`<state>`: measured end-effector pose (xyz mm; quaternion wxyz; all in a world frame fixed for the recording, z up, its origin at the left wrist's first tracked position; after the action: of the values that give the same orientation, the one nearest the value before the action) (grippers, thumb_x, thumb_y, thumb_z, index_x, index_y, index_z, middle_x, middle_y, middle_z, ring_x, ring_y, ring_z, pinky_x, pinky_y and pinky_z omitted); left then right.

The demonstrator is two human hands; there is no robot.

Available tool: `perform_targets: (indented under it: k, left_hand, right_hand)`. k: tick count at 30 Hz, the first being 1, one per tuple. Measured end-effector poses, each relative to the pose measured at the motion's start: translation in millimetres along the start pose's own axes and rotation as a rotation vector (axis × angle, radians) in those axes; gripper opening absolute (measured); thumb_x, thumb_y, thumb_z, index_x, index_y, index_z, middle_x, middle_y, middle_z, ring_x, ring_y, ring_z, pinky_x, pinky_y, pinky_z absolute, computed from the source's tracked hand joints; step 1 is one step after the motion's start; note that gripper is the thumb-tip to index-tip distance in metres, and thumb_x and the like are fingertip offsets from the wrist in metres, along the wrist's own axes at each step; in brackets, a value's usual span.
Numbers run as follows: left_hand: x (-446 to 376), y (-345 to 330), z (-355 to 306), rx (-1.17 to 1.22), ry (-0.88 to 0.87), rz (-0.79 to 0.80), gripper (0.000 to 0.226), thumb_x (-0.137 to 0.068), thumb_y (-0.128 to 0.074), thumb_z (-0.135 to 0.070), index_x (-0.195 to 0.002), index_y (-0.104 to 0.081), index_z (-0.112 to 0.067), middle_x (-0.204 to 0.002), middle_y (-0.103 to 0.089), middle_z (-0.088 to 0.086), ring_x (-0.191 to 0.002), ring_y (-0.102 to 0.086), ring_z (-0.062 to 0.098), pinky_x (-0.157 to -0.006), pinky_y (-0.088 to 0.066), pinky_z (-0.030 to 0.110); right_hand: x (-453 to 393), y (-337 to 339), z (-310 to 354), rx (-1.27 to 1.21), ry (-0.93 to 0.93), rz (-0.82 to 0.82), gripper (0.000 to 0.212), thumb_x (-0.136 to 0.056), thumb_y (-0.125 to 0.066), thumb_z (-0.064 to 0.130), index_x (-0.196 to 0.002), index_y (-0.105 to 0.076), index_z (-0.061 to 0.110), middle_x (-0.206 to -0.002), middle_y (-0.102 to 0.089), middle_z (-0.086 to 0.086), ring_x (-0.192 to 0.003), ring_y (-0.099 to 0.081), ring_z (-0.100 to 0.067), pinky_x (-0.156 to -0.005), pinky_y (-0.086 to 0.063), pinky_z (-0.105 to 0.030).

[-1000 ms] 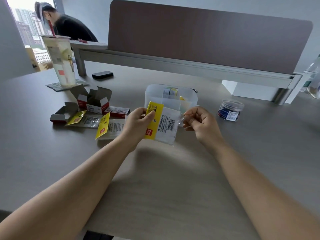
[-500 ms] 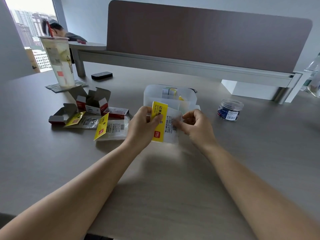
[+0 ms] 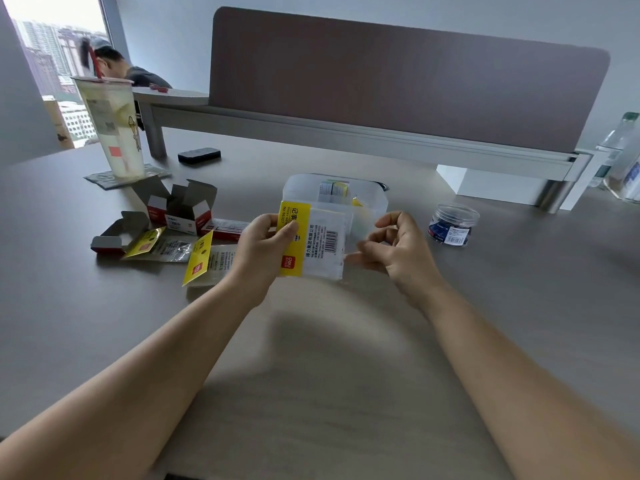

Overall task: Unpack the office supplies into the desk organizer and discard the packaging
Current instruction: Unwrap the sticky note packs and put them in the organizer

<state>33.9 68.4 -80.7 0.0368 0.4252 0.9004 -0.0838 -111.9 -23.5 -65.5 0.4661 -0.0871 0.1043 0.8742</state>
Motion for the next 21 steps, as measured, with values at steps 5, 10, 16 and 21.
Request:
perform_targets:
  k: [5, 10, 16, 21]
  left_hand:
    - [-1, 0, -7, 0.059, 0.014, 0.038, 0.01, -0.091, -0.046, -0.013, -0.084, -0.053, -0.017, -0.089, -0.06, 0.006, -0.086, -0.059, 0.025, -0.079, -0.05, 0.045]
    - [-11, 1, -27, 0.095, -0.023, 0.072, 0.01, -0.091, -0.045, -0.013, -0.085, -0.053, -0.014, -0.092, -0.061, 0.006, -0.083, -0.061, 0.022, -0.074, -0.051, 0.041]
    - [-35, 5, -48, 0.094, -0.077, 0.069, 0.011, -0.092, -0.043, -0.011, -0.084, -0.05, -0.015, -0.091, -0.061, 0.005, -0.08, -0.061, 0.021, -0.062, -0.055, 0.033]
    - [-56, 6, -52, 0.086, -0.07, 0.095, 0.01, -0.092, -0.043, -0.011, -0.086, -0.051, -0.016, -0.093, -0.062, 0.007, -0.084, -0.061, 0.023, -0.077, -0.051, 0.042]
  right_hand:
    - [-5, 1, 9, 0.282, 0.126, -0.135, 0.036, -0.078, -0.06, -0.004, -0.065, -0.038, 0.022, -0.078, -0.049, -0.008, -0.059, -0.059, -0.015, -0.06, -0.048, -0.021]
    - [-14, -6, 32, 0.344, 0.202, -0.109, 0.025, -0.084, -0.049, 0.0, -0.072, -0.057, 0.021, -0.102, -0.051, -0.005, -0.074, -0.056, -0.01, -0.072, -0.045, -0.019]
    - [-43, -20, 49, 0.203, 0.058, 0.03, 0.016, -0.086, -0.054, 0.025, -0.073, -0.062, 0.018, -0.086, -0.063, -0.008, -0.08, -0.054, -0.016, -0.08, -0.045, -0.033]
    - [-72, -33, 44, 0.06, -0.047, 0.117, 0.019, -0.084, -0.058, 0.026, -0.083, -0.064, 0.008, -0.111, -0.06, -0.03, -0.091, -0.053, -0.025, -0.085, -0.045, -0.039]
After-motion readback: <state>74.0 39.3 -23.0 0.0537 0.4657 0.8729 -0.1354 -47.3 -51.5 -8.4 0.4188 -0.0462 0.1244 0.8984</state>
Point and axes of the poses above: each hand's wrist, its own x-axis away from the middle knuckle, its own y-axis out of the back of the hand, z = x × y, the point moved 5 cm from there along -x, towards the middle knuckle
